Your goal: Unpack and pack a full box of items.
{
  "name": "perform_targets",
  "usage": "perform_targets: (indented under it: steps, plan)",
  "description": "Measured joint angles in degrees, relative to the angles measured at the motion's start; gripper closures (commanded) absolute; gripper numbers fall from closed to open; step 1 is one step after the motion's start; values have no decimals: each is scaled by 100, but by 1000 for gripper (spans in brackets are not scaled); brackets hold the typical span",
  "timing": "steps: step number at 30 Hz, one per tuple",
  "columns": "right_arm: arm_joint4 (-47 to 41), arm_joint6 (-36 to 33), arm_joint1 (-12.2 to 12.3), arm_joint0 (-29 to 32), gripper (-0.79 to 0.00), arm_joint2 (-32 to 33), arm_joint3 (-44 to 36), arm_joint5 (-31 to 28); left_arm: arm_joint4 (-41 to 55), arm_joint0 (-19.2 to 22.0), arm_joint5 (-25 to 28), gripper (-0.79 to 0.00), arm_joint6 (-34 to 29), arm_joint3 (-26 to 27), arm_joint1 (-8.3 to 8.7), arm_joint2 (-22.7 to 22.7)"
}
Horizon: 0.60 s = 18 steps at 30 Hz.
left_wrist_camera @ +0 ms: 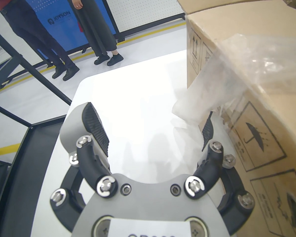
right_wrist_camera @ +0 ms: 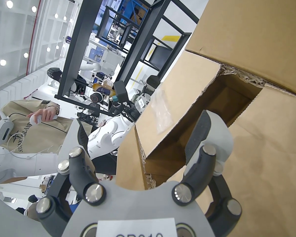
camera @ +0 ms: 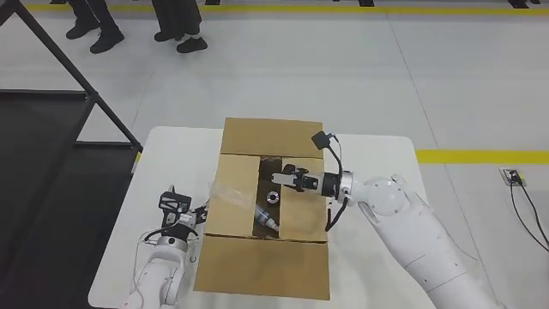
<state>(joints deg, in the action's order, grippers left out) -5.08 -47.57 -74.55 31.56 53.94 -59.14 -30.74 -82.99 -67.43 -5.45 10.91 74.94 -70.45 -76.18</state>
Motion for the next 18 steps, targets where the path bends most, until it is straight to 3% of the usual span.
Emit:
perform_targets:
  steps: [10,18]
  plan:
    - [-11,-64,-16,-19,-785,6,34,-1,-68,108,-240,-785,-31,-269,-70,97]
    - [-9,-90,-32,-45,-785,-4,73,-12,-690,160,264,-785,-106,-463,-48,264]
